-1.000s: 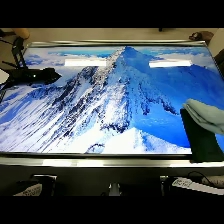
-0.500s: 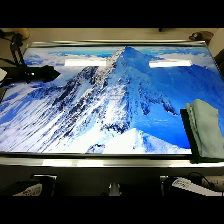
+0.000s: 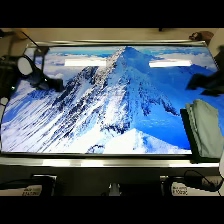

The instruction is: Fold the shirts.

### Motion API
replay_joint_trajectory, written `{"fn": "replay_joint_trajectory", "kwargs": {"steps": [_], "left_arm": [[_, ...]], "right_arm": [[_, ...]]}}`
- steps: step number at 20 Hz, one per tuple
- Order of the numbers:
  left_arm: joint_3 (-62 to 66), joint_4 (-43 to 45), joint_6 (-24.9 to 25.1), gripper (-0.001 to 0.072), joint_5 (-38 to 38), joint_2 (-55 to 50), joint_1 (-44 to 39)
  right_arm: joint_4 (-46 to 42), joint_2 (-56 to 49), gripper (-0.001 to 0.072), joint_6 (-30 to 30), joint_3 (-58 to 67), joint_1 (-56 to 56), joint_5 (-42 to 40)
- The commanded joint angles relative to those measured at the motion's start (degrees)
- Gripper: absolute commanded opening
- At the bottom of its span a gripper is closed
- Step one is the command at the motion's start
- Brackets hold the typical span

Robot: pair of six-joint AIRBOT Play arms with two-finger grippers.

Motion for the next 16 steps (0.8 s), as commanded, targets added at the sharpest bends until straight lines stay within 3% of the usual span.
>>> {"fn": "replay_joint_trajectory", "kwargs": {"steps": [1, 3, 16], "left_arm": [[-10.9, -4.9, -2.3, 0.0692, 0.7, 3.0, -0.7], [-14.4, -5.4, -6.2, 0.0692, 6.9, 6.1, -0.7], [-14.2, -4.9, -6.1, 0.0692, 7.1, 5.7, -0.6]], "right_arm": [[-0.5, -4.0, 0.0633, 4.6, -3.6, 10.8, 4.8], [-0.8, -4.0, 0.0632, 7.1, -4.3, 12.0, 0.8], [-0.8, -4.0, 0.0632, 7.9, -4.2, 12.0, 2.1]]}}
